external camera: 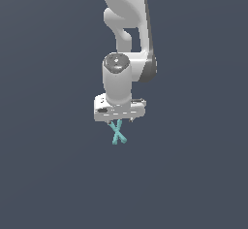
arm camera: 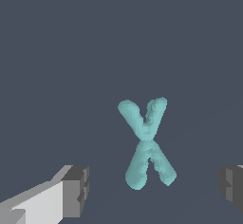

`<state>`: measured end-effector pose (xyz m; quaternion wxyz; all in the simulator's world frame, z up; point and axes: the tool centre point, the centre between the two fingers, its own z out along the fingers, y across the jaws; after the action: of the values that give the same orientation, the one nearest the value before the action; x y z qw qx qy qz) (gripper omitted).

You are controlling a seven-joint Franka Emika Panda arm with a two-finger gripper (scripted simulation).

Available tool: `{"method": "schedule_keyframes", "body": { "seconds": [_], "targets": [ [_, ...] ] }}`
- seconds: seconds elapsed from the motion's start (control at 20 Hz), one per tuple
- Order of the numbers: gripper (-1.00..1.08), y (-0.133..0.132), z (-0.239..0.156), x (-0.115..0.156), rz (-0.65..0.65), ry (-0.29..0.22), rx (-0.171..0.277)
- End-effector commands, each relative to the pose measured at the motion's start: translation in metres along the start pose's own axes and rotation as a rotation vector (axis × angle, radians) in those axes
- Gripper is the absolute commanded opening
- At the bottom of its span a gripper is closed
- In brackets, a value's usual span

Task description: Pick up the object and move it to a goal position.

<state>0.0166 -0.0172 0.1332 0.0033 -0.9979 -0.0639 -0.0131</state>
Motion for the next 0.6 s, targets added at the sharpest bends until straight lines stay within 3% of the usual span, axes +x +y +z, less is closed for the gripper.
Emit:
{"method": "schedule_keyframes", "body": {
  "seconds": [0.0,0.55],
  "targets": [
    [1.0,0.006,0.02,-0.001,-0.036,-0.009,-0.002],
    [1.0,0.016,0.06,-0.006,-0.108,-0.027,-0.003]
  ]
}}
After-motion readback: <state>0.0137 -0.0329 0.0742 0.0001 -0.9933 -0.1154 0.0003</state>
